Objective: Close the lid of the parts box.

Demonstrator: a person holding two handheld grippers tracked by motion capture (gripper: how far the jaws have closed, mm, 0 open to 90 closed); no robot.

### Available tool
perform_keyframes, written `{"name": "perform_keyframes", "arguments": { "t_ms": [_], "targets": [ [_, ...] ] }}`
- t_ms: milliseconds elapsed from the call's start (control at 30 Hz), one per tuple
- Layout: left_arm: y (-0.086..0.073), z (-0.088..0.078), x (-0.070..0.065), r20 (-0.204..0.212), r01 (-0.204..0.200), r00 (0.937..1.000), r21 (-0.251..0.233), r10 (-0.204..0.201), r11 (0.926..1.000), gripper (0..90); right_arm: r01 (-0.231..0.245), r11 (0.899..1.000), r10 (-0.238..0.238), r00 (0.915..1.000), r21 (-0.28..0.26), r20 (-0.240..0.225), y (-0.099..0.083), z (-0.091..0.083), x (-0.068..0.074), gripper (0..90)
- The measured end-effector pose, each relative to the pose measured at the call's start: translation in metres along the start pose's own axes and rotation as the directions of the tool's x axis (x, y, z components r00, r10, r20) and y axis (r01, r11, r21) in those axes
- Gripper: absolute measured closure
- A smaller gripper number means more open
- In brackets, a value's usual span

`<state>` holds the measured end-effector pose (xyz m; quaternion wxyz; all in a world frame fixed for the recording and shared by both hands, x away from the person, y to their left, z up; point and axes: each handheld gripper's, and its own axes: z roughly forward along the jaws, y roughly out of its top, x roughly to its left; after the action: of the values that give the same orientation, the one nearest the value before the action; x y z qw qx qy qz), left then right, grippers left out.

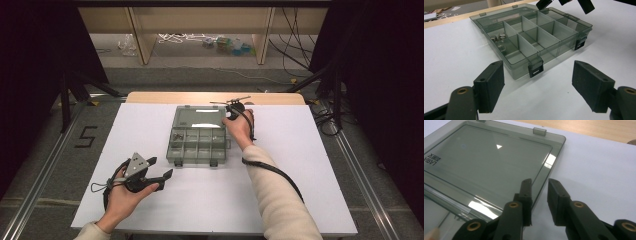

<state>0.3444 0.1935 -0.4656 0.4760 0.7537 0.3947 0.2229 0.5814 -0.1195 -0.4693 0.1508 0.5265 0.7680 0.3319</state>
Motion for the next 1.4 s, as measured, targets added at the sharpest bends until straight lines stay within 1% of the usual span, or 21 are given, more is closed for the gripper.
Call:
{"name": "perform_keyframes", "arguments": {
  "t_ms": [33,67,100,167,233,267,333,367,433,533,733,800,833,967,1000,1067,1167,1200,1233,1267,1400],
  "targets": [
    [0.0,0.0,0.0,0.001,0.002,1.0,0.001,-0.002,1.0,26.3,0.01,1.0,-0.01,0.9999,0.002,0.014,0.0,0.001,0.0,77.3],
    [0.0,0.0,0.0,0.0,0.004,1.0,0.0,-0.004,1.0,26.3,-0.027,1.0,0.027,0.9996,0.014,0.0,0.001,0.0,0.003,78.1],
    [0.0,0.0,0.0,0.0,0.004,1.0,0.0,-0.004,1.0,26.3,-0.032,0.999,0.032,0.9995,0.012,0.008,0.002,0.001,0.004,78.6],
    [0.0,0.0,0.0,0.004,0.003,1.0,0.001,-0.003,1.0,26.3,-0.013,1.0,0.012,0.9996,0.027,0.025,0.004,0.001,0.005,78.7],
    [0.0,0.0,0.0,0.004,0.003,1.0,0.003,-0.003,1.0,26.3,-0.043,0.998,0.042,0.9984,0.034,0.039,0.005,0.001,0.008,78.8],
    [0.0,0.001,-0.001,0.005,0.004,1.0,0.002,-0.004,1.0,26.3,-0.032,0.999,0.03,0.9984,0.037,0.047,0.005,0.002,0.007,78.8],
    [-0.001,0.0,0.0,0.005,-0.001,1.0,-0.007,0.001,1.0,26.7,-0.055,0.998,0.053,0.9976,0.043,0.044,0.006,0.001,0.009,78.7],
    [-0.001,0.0,0.0,0.001,0.006,1.0,-0.01,-0.006,0.9999,27.1,-0.03,0.999,0.028,0.9987,0.04,0.043,0.006,0.002,0.006,78.5],
    [-0.001,0.0,0.0,-0.006,0.011,0.9999,-0.013,-0.011,0.9998,27.1,-0.073,0.995,0.071,0.9967,0.06,0.038,0.005,0.0,0.008,77.5],
    [0.0,0.0,0.0,-0.003,0.005,1.0,-0.01,-0.005,0.9999,27.2,-0.072,0.996,0.07,0.9968,0.059,0.037,0.005,0.0,0.007,78.2],
    [-0.001,0.001,0.0,0.003,-0.012,0.9999,-0.015,0.012,0.9998,28.7,-0.123,0.989,0.12,0.9921,0.086,0.037,0.009,0.001,0.007,82.6],
    [-0.001,0.001,0.0,-0.008,0.009,0.9999,-0.015,-0.009,0.9999,29.0,-0.109,0.991,0.105,0.993,0.076,0.056,0.011,0.002,0.007,83.6],
    [-0.001,0.001,0.0,-0.01,0.007,0.9999,-0.016,-0.007,0.9999,29.0,-0.134,0.988,0.129,0.9896,0.083,0.065,0.012,0.002,0.009,84.0],
    [0.0,0.001,0.002,-0.015,0.01,0.9998,-0.017,-0.01,0.9998,29.2,-0.159,0.984,0.152,0.9845,0.078,0.086,0.012,0.003,0.01,86.0],
    [0.0,0.0,0.002,-0.019,0.013,0.9997,-0.017,-0.014,0.9998,29.2,-0.183,0.98,0.176,0.9803,0.076,0.09,0.012,0.003,0.011,86.4],
    [0.001,0.0,0.004,-0.017,0.007,0.9998,-0.018,-0.007,0.9998,29.2,-0.17,0.983,0.163,0.9813,0.066,0.102,0.012,0.003,0.011,87.0],
    [0.003,0.001,0.007,-0.022,0.006,0.9997,-0.015,-0.007,0.9999,29.2,-0.2,0.978,0.193,0.976,0.06,0.101,0.011,0.002,0.013,87.6],
    [0.003,0.001,0.007,-0.02,0.014,0.9997,-0.019,-0.014,0.9997,29.2,-0.174,0.984,0.169,0.9805,0.045,0.102,0.011,0.002,0.011,87.7],
    [0.005,0.001,0.01,-0.026,0.02,0.9994,-0.018,-0.02,0.9996,29.2,-0.176,0.983,0.171,0.9801,0.045,0.101,0.011,0.001,0.012,87.9],
    [0.006,0.002,0.012,-0.03,0.018,0.9994,-0.016,-0.019,0.9997,29.4,-0.208,0.977,0.203,0.9737,0.04,0.103,0.012,-0.001,0.015,88.0],
    [0.023,0.009,0.029,-0.054,0.027,0.9982,-0.014,-0.027,0.9996,34.6,-0.175,0.985,0.174,0.981,0.008,0.086,0.011,-0.005,0.014,88.4]
  ]
}}
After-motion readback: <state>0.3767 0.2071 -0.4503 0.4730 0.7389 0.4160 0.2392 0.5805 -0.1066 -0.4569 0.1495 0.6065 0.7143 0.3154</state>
